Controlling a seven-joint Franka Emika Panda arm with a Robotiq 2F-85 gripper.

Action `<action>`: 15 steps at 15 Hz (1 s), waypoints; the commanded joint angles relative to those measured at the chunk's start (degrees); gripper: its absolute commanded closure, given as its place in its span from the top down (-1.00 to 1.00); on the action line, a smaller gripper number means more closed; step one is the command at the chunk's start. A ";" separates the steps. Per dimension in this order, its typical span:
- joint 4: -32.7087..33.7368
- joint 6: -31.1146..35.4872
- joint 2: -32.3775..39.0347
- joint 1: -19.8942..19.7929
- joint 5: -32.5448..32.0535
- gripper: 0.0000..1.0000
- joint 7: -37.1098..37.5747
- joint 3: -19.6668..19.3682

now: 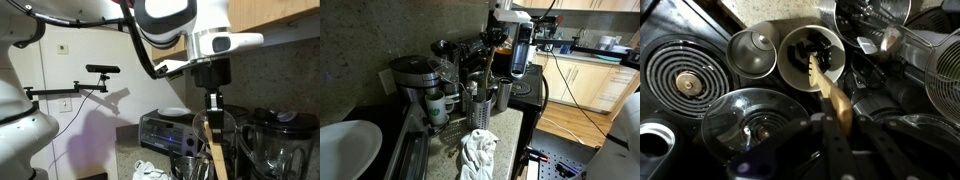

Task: Use the wooden fork to stir the pot and put it back

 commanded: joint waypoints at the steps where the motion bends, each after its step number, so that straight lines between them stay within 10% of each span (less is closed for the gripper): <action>1: -3.92 6.12 1.70 0.23 1.71 -0.87 1.07 0.31; 15: -3.33 8.52 5.44 0.53 -4.83 -0.87 12.76 1.79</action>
